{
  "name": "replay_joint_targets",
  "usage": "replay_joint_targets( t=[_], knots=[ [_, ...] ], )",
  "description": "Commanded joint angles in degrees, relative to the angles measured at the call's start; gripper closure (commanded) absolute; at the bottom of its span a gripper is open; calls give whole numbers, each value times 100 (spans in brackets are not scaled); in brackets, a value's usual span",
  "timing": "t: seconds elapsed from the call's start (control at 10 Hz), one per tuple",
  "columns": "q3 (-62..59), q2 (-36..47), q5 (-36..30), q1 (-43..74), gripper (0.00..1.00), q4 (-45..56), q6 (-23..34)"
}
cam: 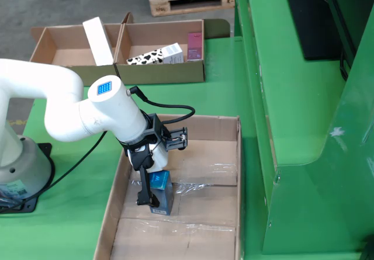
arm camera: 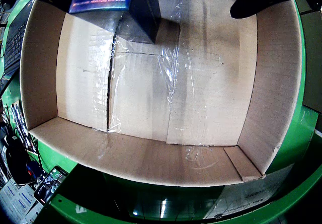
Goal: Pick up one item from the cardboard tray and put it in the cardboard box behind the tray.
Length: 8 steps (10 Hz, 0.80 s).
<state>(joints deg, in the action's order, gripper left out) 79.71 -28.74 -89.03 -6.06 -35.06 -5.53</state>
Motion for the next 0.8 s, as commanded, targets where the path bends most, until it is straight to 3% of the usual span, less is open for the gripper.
replay_joint_targets(
  t=[0.0, 0.6, 0.7],
  knots=[
    [-149, 125, -8, 15, 0, -67, 23],
    [-149, 125, -8, 15, 0, -67, 23],
    [-149, 125, -8, 15, 10, -67, 23]
  ],
)
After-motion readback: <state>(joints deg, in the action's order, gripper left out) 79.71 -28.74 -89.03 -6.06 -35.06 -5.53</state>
